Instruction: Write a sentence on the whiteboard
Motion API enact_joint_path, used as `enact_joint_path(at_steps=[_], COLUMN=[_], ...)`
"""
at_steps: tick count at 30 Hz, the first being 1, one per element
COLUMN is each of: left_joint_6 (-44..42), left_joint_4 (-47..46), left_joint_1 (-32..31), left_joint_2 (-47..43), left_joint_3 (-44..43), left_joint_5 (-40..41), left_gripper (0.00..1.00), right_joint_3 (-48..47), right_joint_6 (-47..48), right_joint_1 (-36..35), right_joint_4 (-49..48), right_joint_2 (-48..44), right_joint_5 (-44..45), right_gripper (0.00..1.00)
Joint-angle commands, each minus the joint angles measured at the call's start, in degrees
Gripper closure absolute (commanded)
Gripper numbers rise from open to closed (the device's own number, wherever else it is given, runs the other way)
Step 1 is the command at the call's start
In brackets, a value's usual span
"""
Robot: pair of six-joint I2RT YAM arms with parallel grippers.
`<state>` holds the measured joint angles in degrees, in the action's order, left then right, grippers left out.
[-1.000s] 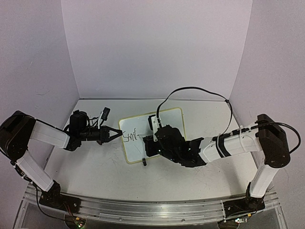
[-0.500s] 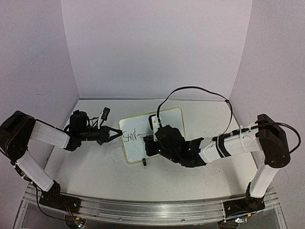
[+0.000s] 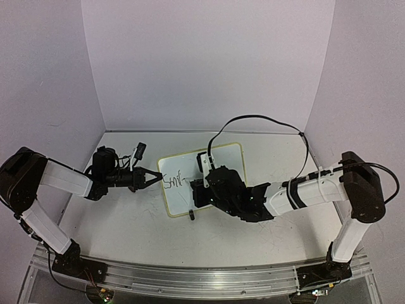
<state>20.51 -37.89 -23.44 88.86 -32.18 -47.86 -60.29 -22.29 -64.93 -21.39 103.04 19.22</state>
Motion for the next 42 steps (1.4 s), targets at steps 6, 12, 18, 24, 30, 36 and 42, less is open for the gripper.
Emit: enact_joint_path(at_steps=[6,12,18,24,30,36,42], left_joint_6=[-0.39,-0.39,-0.39,-0.39,-0.39,-0.39,-0.39], left_joint_4=[2.53,2.52,2.5,2.54,2.48,2.55,2.58], left_joint_1=[-0.44,-0.44,-0.43,-0.4,-0.43,-0.43,-0.4], left_joint_2=[-1.32,-1.23,-1.46,-1.27,-1.3,-1.56,-1.5], left_joint_3=[-0.68,-0.77,-0.73,-0.77,-0.78,-0.6,-0.6], left_joint_5=[-2.11,-2.1,-2.13,-2.12,-2.14,-1.98,-2.0], left_gripper=[1.0,1.0,1.0,1.0,1.0,1.0,1.0], right_joint_3=[-2.66,-2.97,-3.18,-1.52,-0.31,0.65,1.21], right_joint_6=[1.62,1.81,1.51,-0.12,-1.12,-1.91,-2.55], right_joint_1=[1.05,1.1,1.08,1.11,1.12,1.09,1.03], right_joint_4=[-2.17,-2.03,-1.26,-0.33,0.36,0.62,0.81], right_joint_2=[1.0,1.59,2.04,1.38,0.91,0.44,0.39], right_joint_5=[1.64,0.71,-0.39,-0.49,-0.95,-1.22,-1.36], right_gripper=[1.0,1.0,1.0,1.0,1.0,1.0,1.0])
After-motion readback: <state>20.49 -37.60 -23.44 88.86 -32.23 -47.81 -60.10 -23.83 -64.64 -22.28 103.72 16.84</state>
